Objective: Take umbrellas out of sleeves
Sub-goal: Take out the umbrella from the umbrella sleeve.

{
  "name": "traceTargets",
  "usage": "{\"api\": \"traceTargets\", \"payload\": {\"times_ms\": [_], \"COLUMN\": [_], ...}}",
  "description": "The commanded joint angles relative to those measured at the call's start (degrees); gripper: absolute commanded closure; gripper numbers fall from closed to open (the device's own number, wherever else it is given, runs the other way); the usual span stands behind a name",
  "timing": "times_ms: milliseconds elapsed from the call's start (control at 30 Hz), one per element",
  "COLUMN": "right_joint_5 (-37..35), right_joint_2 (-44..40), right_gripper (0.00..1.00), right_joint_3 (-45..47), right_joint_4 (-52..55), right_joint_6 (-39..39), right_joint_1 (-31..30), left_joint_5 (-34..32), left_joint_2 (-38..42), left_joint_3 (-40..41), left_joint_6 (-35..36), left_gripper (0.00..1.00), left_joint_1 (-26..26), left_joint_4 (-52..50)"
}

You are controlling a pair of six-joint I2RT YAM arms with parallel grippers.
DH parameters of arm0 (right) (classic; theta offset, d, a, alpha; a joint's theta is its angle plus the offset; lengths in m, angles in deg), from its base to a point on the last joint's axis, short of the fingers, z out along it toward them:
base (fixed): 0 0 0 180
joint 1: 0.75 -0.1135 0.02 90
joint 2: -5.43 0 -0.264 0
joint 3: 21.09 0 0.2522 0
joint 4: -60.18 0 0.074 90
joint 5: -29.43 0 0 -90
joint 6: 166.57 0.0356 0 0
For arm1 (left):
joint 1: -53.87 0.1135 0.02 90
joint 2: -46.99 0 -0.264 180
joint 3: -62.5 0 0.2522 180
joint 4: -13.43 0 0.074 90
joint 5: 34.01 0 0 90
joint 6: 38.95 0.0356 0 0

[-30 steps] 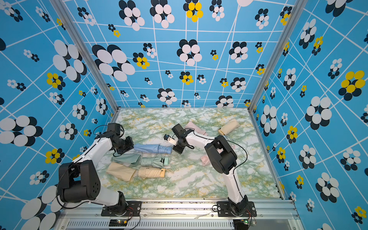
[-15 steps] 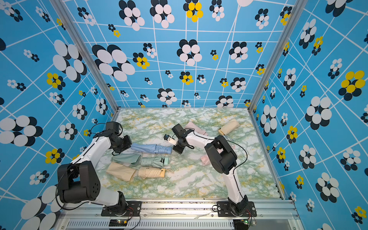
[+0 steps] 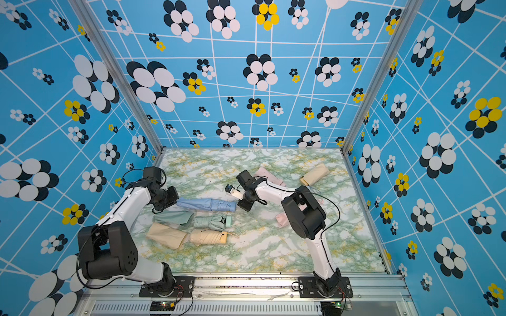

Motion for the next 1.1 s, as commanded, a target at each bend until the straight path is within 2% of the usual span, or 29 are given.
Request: {"api": "traceTargets", "payload": {"times_ms": [0,1067], "right_joint_5": [0.22,0.59], "right_joint_2": [-1.01,-0.78], "right_gripper": [1.0,1.0], "right_joint_3": [1.0,1.08], "right_joint_4": [1.91,1.97], "right_joint_6": [-0.07,0.03], "right_joint_1": [-0.12,-0.63], "left_joint_5": [-1.29,-2.59], "left_joint_2": [1.23,-1.48], "left_joint_3": [-2.13,-5.84], "left_joint_6": [1.37,4.84], "left_gripper": [1.0,1.0], "left_joint_1": [0.81,4.5], "left_joint_4": [-1.61,-4.87]}}
